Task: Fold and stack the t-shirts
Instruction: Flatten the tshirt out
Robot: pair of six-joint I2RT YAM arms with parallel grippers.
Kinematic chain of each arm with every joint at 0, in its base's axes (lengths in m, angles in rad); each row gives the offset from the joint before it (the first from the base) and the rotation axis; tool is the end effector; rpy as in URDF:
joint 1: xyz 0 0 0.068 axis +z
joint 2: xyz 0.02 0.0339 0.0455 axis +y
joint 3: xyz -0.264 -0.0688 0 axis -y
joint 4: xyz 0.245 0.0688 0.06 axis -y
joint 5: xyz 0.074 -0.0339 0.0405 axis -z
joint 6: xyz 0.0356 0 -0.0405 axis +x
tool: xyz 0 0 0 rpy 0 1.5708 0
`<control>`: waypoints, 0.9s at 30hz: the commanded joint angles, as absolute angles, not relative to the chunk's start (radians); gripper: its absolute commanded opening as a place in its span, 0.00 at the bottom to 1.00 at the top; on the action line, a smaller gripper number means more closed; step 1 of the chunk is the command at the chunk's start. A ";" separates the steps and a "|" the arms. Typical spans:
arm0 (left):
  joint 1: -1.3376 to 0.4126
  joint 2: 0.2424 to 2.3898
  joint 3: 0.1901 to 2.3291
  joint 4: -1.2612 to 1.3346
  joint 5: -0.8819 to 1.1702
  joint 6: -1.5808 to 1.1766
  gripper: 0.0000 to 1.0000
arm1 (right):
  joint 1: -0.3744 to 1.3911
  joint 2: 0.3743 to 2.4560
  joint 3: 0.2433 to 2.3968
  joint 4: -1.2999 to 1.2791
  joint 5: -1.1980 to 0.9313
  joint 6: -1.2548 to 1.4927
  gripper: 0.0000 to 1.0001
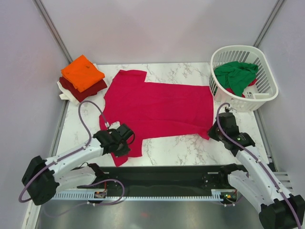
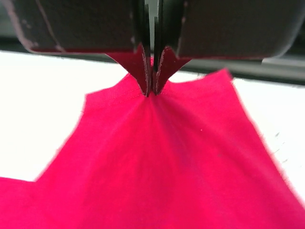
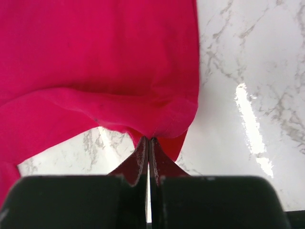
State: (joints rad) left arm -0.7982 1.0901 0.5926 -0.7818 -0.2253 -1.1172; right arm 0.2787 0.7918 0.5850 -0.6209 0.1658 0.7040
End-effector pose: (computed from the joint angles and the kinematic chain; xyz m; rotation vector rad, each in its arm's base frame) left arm 0.1265 -0.1184 0.1793 -0.4884 2.7445 -0.1532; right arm 0.1559 0.0385 0.2294 0.5822 2.3286 0.2653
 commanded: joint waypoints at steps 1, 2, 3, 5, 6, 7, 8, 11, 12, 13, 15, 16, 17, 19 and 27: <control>-0.801 0.956 0.687 -1.006 -0.202 -1.117 0.02 | 0.275 0.778 0.568 -0.635 0.050 0.750 0.02; -0.801 0.927 0.701 -1.035 -0.204 -1.121 0.02 | 0.276 0.782 0.555 -0.635 0.016 0.758 0.02; -0.801 0.873 0.728 -1.095 -0.204 -1.130 0.02 | 0.276 0.784 0.523 -0.631 -0.027 0.765 0.02; -0.801 0.833 0.748 -1.141 -0.199 -1.140 0.02 | 0.276 0.793 0.486 -0.621 -0.124 0.778 0.03; -0.801 0.815 0.758 -1.160 -0.189 -1.147 0.02 | 0.276 0.795 0.454 -0.620 -0.146 0.779 0.03; -0.801 0.790 0.759 -1.186 -0.181 -1.149 0.02 | 0.278 0.798 0.440 -0.621 -0.158 0.778 0.04; -0.801 0.776 0.758 -1.196 -0.172 -1.152 0.02 | 0.278 0.798 0.431 -0.626 -0.163 0.764 0.06; -0.801 0.736 0.742 -1.230 -0.135 -1.163 0.02 | 0.278 0.805 0.443 -0.682 -0.140 0.720 0.66; -0.802 0.723 0.741 -1.245 -0.132 -1.173 0.02 | 0.278 0.810 0.480 -0.731 -0.118 0.710 0.97; -0.801 0.695 0.745 -1.279 -0.136 -1.178 0.02 | 0.278 0.804 0.492 -0.744 -0.123 0.710 0.98; -0.801 0.667 0.779 -1.336 -0.172 -1.199 0.02 | 0.278 0.766 0.541 -0.778 -0.083 0.698 0.98; -0.801 0.658 0.793 -1.363 -0.185 -1.207 0.02 | 0.278 0.750 0.561 -0.785 -0.063 0.699 0.98; -0.801 0.643 0.808 -1.415 -0.199 -1.210 0.02 | 0.279 0.735 0.586 -0.775 -0.055 0.706 0.98; -0.801 0.635 0.841 -1.448 -0.230 -1.219 0.02 | 0.278 0.713 0.606 -0.752 -0.063 0.712 0.98; -0.801 0.652 0.841 -1.497 -0.265 -1.219 0.04 | 0.314 0.732 0.583 -0.776 -0.034 0.719 0.98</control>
